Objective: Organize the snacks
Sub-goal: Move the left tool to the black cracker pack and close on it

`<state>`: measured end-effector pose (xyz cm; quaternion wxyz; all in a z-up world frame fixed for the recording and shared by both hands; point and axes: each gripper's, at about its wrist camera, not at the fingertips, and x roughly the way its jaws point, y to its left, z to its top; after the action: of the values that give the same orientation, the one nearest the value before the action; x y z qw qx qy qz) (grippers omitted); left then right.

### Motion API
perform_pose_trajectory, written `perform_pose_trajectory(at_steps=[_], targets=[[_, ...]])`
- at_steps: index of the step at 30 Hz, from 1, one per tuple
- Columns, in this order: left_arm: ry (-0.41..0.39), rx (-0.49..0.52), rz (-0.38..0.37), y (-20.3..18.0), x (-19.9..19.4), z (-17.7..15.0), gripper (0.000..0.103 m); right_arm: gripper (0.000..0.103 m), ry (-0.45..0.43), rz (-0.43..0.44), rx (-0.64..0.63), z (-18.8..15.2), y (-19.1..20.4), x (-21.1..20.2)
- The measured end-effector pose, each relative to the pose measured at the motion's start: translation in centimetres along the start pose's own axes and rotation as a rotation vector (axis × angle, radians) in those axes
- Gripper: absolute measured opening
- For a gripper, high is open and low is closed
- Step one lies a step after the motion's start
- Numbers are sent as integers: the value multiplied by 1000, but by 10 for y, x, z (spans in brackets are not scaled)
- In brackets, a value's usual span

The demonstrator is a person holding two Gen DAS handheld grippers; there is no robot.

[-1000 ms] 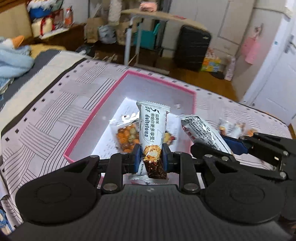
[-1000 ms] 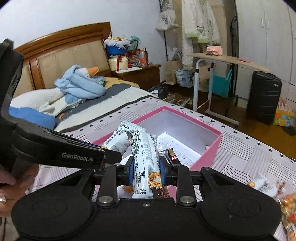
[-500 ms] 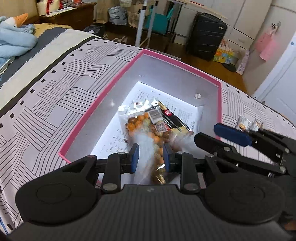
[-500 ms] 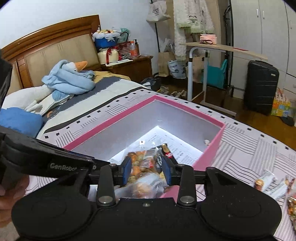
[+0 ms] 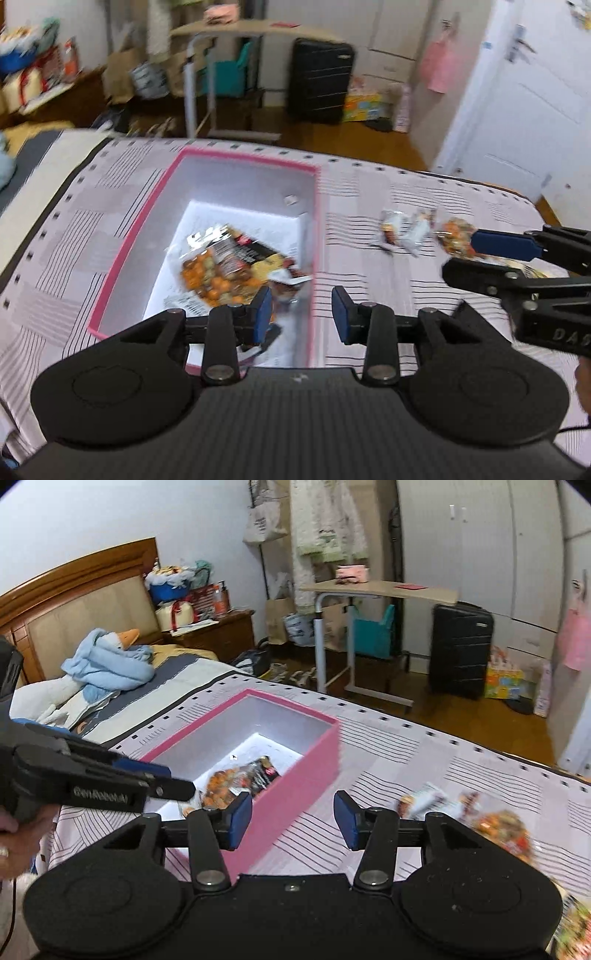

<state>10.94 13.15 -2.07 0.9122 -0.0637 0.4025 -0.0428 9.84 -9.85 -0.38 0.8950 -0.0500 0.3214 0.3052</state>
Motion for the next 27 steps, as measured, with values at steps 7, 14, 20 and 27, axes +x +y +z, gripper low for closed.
perform_pose_trajectory(at_steps=[7, 14, 20, 27], targets=[[-19, 123, -54, -43, -20, 1, 42, 64, 44, -62, 24, -30, -24, -46], [29, 234, -110, -92, -6, -6, 54, 77, 120, -105, 23, -64, -49, -56], [141, 230, -159, -130, 48, -17, 64, 81, 174, -126, -21, -97, -74, -30], [266, 188, -201, -166, 113, -36, 64, 81, 129, -232, -8, -138, -108, 1]])
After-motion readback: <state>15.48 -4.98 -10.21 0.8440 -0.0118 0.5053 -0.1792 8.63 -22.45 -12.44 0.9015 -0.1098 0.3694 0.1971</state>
